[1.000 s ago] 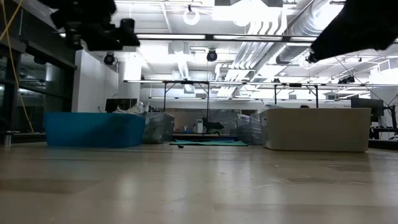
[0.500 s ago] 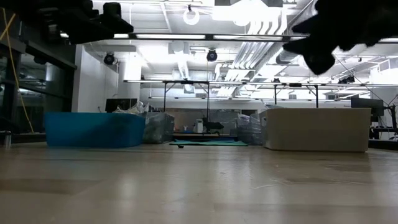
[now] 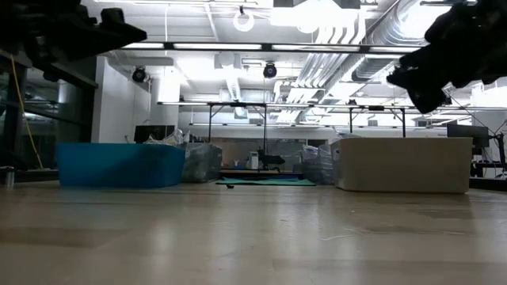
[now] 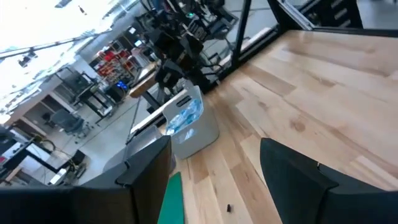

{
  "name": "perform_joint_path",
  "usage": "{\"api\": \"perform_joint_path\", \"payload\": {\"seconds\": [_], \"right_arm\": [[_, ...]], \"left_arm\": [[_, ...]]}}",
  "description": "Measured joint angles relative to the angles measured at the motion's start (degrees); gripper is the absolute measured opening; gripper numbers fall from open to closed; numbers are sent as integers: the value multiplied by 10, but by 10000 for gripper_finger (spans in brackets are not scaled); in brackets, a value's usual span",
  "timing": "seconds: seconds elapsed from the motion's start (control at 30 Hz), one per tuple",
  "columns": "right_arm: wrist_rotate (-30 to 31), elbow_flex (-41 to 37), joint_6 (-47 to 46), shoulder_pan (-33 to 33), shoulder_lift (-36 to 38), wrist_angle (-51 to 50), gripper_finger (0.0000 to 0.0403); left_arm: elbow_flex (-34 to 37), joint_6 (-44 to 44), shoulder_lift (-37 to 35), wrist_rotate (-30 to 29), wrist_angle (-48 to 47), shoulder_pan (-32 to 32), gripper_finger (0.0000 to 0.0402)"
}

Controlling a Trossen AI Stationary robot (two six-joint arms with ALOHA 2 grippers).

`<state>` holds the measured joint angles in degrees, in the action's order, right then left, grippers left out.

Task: Pick & Place Toothbrushes
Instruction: Return to Home Position

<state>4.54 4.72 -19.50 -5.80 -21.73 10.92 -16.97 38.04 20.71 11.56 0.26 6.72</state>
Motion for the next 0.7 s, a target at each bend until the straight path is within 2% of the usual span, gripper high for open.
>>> {"api": "perform_joint_path", "payload": {"seconds": [0.17,0.3,0.7], "right_arm": [[11,-14,8,0,76,-51,176],[13,-30,17,0,110,-52,176],[3,-42,30,13,178,-89,176]], "left_arm": [[25,-16,-57,-12,-12,0,236],[50,-27,-85,-16,-2,0,236],[121,-82,-115,-25,70,0,236]]}}
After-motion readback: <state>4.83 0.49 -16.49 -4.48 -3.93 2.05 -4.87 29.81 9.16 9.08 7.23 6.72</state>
